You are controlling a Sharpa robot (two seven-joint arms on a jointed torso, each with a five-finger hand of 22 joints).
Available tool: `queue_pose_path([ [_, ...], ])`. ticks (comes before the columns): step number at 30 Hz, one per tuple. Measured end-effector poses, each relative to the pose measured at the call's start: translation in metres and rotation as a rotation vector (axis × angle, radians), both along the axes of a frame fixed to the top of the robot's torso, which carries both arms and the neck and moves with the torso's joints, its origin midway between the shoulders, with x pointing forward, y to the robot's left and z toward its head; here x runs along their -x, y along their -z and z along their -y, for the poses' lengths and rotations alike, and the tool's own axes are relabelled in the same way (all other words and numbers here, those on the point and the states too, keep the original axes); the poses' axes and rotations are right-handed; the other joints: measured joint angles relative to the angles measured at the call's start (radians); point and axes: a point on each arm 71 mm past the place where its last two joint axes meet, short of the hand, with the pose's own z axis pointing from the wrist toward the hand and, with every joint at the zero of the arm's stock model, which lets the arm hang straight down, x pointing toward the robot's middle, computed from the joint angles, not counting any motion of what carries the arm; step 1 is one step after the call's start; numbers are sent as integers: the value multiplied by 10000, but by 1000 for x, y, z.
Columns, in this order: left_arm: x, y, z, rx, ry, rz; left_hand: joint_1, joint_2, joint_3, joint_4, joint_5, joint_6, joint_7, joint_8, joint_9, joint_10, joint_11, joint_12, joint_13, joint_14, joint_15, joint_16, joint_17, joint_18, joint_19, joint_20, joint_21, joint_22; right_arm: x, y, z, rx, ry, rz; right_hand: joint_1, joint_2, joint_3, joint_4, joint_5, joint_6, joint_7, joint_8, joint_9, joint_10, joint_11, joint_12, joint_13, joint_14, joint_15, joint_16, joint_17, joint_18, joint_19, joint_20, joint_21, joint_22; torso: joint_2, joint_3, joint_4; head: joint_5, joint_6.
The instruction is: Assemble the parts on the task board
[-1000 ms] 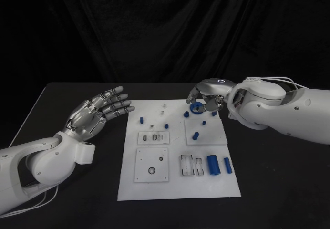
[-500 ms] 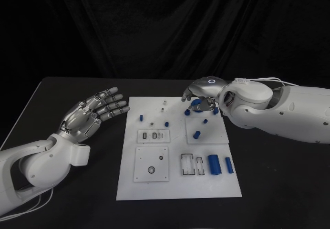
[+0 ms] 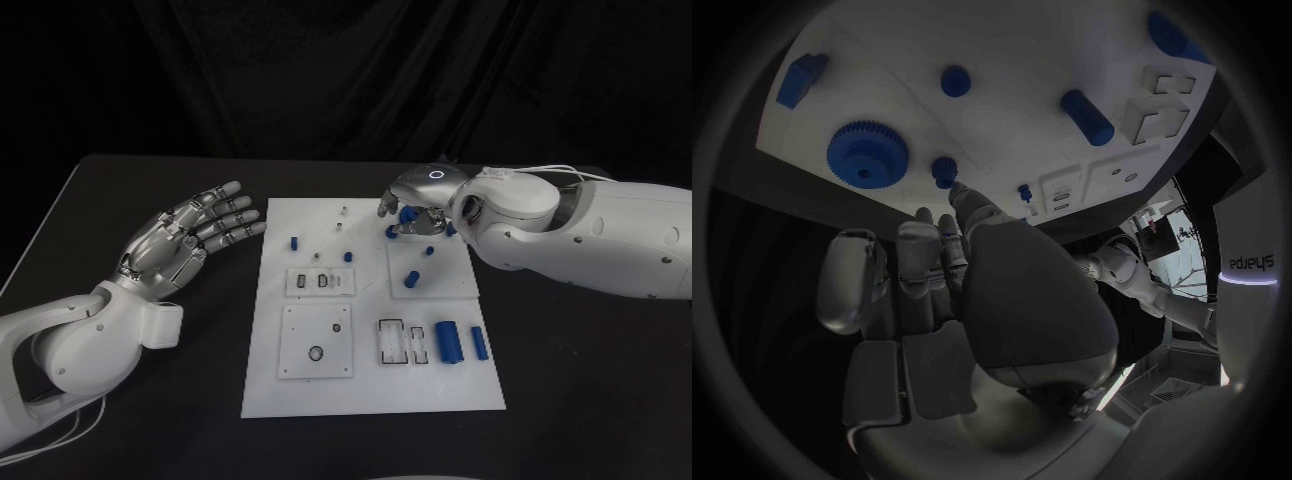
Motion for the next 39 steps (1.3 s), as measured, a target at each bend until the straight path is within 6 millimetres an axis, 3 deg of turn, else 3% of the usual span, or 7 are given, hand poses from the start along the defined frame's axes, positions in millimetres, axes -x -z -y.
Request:
queue_pose_path([
  [11, 0, 0, -1, 11, 2, -3, 0, 0, 0, 0, 0, 0, 0, 0, -1, 0, 0, 0, -8, -37, 36, 45, 1, 1, -36, 36, 0, -9, -3, 12, 3, 94, 134, -168, -2, -2, 81, -27, 83, 277, 48, 0, 58, 121, 75, -46, 0, 35, 35, 0, 146, 1, -72, 71, 0, -21, -1, -17, 13, 31, -88],
  [23, -1, 1, -3, 0, -41, -14, 0, 0, 0, -1, 0, -1, 0, 0, -2, -1, 0, -1, -8, -37, 36, 45, 1, 1, -36, 36, 0, -9, -5, 20, 5, 72, 180, -232, -97, -10, 443, -137, 277, 846, 121, 0, 264, 659, 10, -105, 25, 35, 36, 169, 464, 1, -72, 71, 41, 100, -24, -26, 14, 59, -202],
  [32, -2, 1, -4, 3, -57, -15, 0, 0, 0, -1, -1, -1, 0, 0, -2, 14, 15, -1, -7, -36, 36, 45, 2, 1, -36, 36, 0, -9, -8, 26, 4, -200, 12, -137, -155, 49, 863, -218, 189, 1517, 215, 223, 573, 1498, -196, -187, 36, 147, -77, 288, 795, 1, -108, 35, 41, 155, -36, -26, 4, 60, -267],
  [39, -4, 2, -5, -12, -85, -9, 0, 0, 30, 29, -1, -38, 38, -1, -3, 33, 33, -1, -7, -37, 36, 45, 2, 1, -35, 37, 0, -8, -8, 28, 3, -619, -230, 18, -180, 114, 1134, -388, 103, 2079, 286, 477, 762, 2210, -415, -261, 35, 239, -226, 351, 898, 3, -118, -121, 41, 174, -42, -25, -13, 104, -304],
])
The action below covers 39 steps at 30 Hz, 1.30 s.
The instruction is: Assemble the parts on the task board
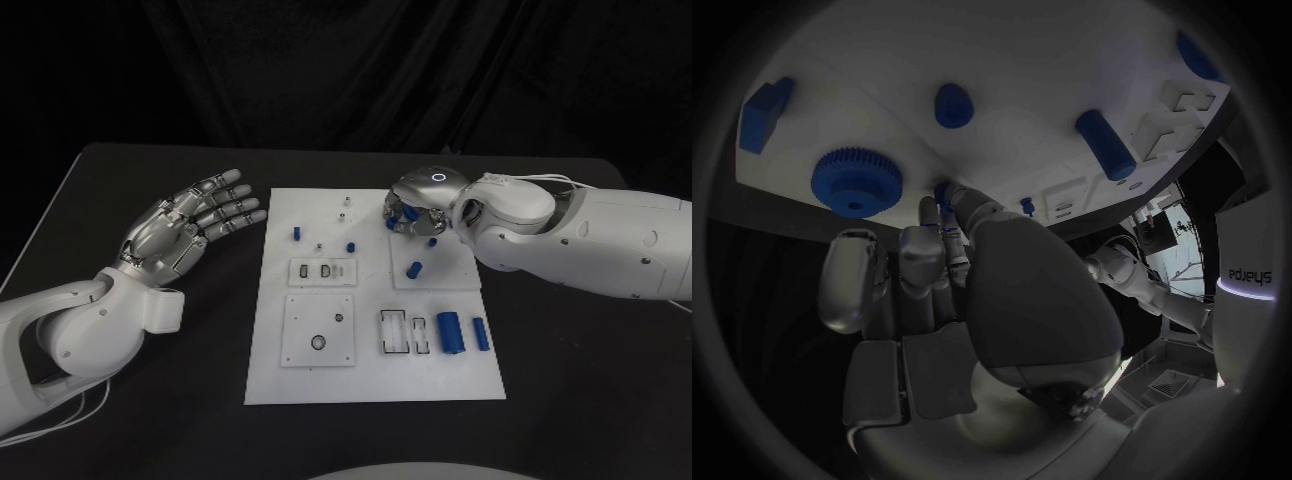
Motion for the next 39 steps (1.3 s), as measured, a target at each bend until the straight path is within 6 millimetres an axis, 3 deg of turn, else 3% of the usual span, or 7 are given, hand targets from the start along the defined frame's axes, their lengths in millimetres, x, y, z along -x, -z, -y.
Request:
queue_pose_path([
  [10, -1, 0, -2, -6, -33, 2, 0, 0, 0, 0, 0, 0, 0, 0, 0, -37, 37, 0, 0, 0, 0, 0, 0, 0, 0, 0, 0, 0, -1, -9, -4, -703, -273, 401, 126, 81, 144, -182, -87, 194, -90, 90, -4, 580, -84, -434, -26, 18, -88, 0, 119, 0, 42, -102, 0, 137, -5, -7, 12, 53, 28],
  [15, 0, 0, -2, 4, -36, -4, 0, 0, 0, -1, 0, 0, 0, 0, -1, -37, 37, 0, 1, 0, 0, 39, 0, 0, 0, 0, 0, 1, -8, -27, -21, -990, -530, 804, 73, 133, 133, -193, -229, 210, -106, 105, -5, 691, -82, -602, -26, 27, -96, 0, 199, 0, 43, -102, 38, 185, -8, -14, 20, 152, 32],
  [20, 0, 0, -2, 16, -37, -11, 0, 0, 0, -1, 0, 0, 0, 0, -1, -37, 37, 0, 1, 0, 0, 39, 1, 1, 0, 0, 0, 1, -17, -34, -38, -1083, -735, 953, -26, 219, 73, -136, -308, 210, -106, 107, -11, 775, -106, -788, -20, 54, -124, -1, 287, 1, 80, -135, 38, 241, -16, -28, 20, 234, -22],
  [28, 0, 0, -2, 34, -42, -24, 0, 0, 27, 26, -1, 0, 0, 0, -1, -37, 36, -1, 1, 0, -1, 39, 0, 1, 0, 0, 0, 1, -31, -37, -61, -1128, -903, 1033, -184, 166, 70, -138, -309, 191, -86, 107, -14, 775, -106, -979, -35, 90, -87, -1, 400, 0, 81, -134, 77, 316, -16, -38, 42, 221, -32],
  [32, -1, 0, -1, 45, -36, -30, 0, 0, 27, 26, 0, 0, 0, 0, -1, -37, 36, -1, 1, 1, 0, 39, 1, 1, 0, 0, 0, 1, -37, -35, -66, -1093, -855, 1017, -184, 166, 60, -148, -309, 171, -67, 107, -13, 775, -106, -980, -34, 90, -87, 41, 420, 0, 81, -134, 77, 339, -9, -41, 41, 243, -49],
  [39, -1, 0, 0, 62, -8, -36, 0, 0, 27, 26, -1, 0, 0, 0, -1, -37, 36, -1, 2, 1, -1, 39, 1, 1, 0, 0, 0, 1, -43, -30, -66, -1004, -708, 885, -183, 164, 60, -149, -310, 147, -43, 109, -14, 734, -65, -1104, -34, 89, -87, 39, 447, 0, 81, -133, 77, 349, 6, -28, 61, 154, -35],
])
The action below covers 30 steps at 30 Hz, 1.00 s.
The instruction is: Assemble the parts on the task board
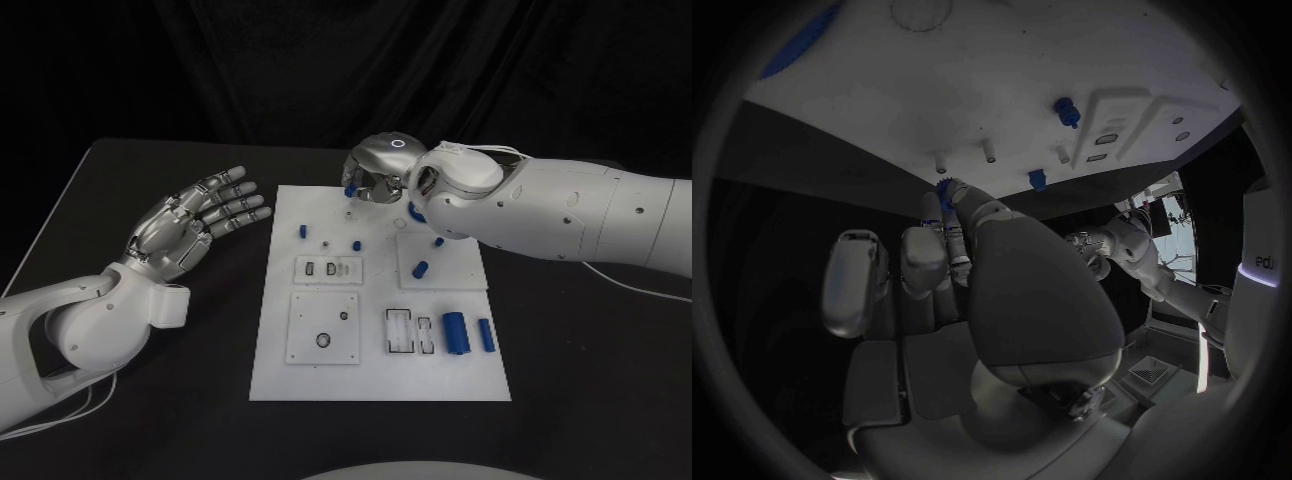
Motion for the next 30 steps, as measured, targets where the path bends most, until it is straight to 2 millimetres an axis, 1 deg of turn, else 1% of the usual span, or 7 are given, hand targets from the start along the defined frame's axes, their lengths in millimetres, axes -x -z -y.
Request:
queue_pose_path([
  [1, 0, 0, 0, 1, 0, 0, 0, 0, 0, 0, 0, 0, 0, 0, 0, 0, 0, 0, 0, 0, 0, 0, 0, 0, 0, 0, 0, 0, 0, 0, 0, 8, 13, -12, 0, 0, 0, 0, 0, -31, 31, 0, 0, 1, -1, 0, 0, 0, 0, 0, 10, 0, 0, 0, 0, 0, 0, 1, 4, -5, 0],
  [6, 0, 0, 0, 2, -9, -3, 0, 0, 0, 0, 0, 36, 36, 0, 0, 0, 0, 0, 0, 0, 0, 0, 0, -1, 0, 0, 0, 0, -2, 1, 2, 46, 92, -51, 1, -1, 32, -33, 58, -36, 35, 0, 1, 1, -1, -57, 0, 0, 0, 0, 38, 0, 0, 1, 0, 10, 3, 5, 5, 0, 0],
  [16, -1, 0, -1, -3, -23, -3, 0, 0, 0, 0, 0, 36, 36, 0, 0, 0, 0, 0, 0, 38, 37, 0, 0, -1, 0, 0, 0, 0, -3, 2, 5, 54, 179, -99, 2, -3, 31, -35, 91, -67, 63, -2, 1, 1, -1, -98, 2, 0, 0, -1, 37, 0, 1, 1, 0, 9, -11, 19, -26, 45, -21],
  [21, -1, 0, -1, -6, -33, -3, 0, 0, 0, 0, 0, 36, 36, 0, -1, 27, 26, 0, 0, 38, 38, 0, 0, -1, 0, 0, 0, 0, -3, 2, 7, 69, 215, -94, -24, -29, 29, -36, 136, -69, 64, -5, 2, 1, -1, -135, 2, 0, 0, -1, 48, 0, 0, 1, 0, 8, -15, 22, -27, 48, -34],
  [30, -2, 1, -2, -16, -71, -4, 0, 0, 0, 0, 43, 36, 36, 0, -1, 27, 26, 0, 0, 37, 37, 0, 0, 0, 0, 0, 0, 1, -2, 5, 12, 124, 306, -147, -36, -43, 17, -44, 137, -72, 64, -64, 6, 1, -1, -174, 3, -1, 0, -2, 29, 0, 0, 1, -1, 7, -17, 13, -19, 64, -71],
])
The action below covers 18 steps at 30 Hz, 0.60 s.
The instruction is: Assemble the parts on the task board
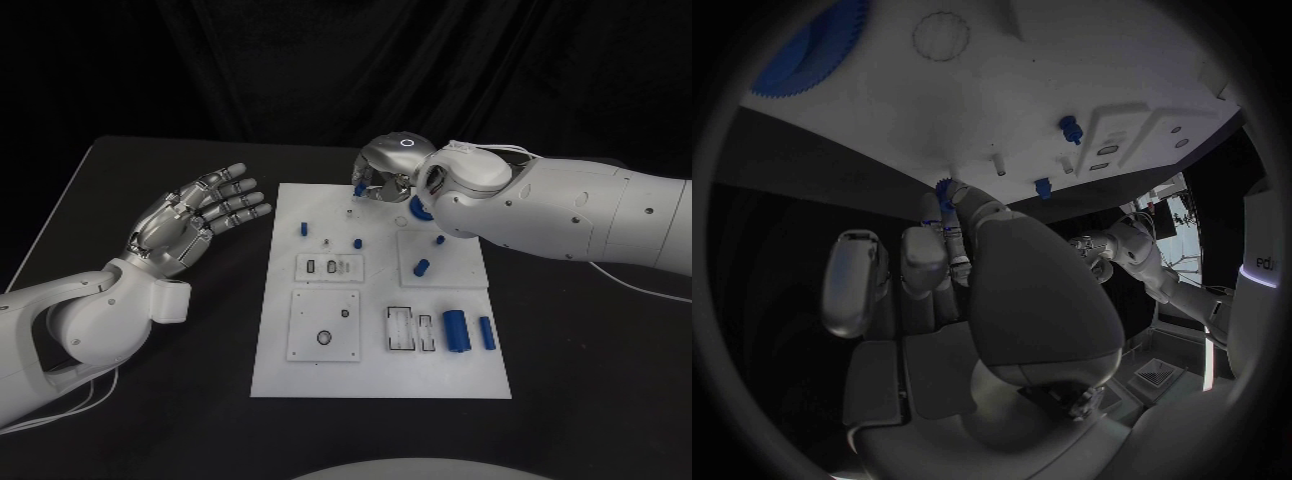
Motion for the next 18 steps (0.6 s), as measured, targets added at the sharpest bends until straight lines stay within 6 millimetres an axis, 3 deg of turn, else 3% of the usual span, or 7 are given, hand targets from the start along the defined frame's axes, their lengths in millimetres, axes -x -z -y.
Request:
queue_pose_path([
  [9, -1, 0, 0, -2, -15, -2, 0, 0, 0, 0, 0, 0, 0, 0, 0, 0, -1, 0, 1, 0, 0, 0, 0, 0, 0, 0, 0, 0, 0, 3, -1, 80, 5, -96, 1, -1, -1, 0, -1, -18, 14, -29, 5, 0, 0, -51, 8, 0, 0, 0, -13, 0, 0, 0, 0, -14, -1, -8, 12, -44, -26],
  [18, -1, 0, 0, -3, -25, -3, 0, 0, 0, 0, 0, 0, 0, 0, 0, -1, -1, 0, 0, 0, -1, 0, 0, 0, 0, 0, 0, 0, 0, 5, -5, 79, -44, -102, 1, -1, -1, 0, -49, -49, 16, -57, 11, 35, 35, -89, 20, 0, 0, -1, -21, 0, 0, 0, 0, -14, -3, -13, 1, -6, -71],
])
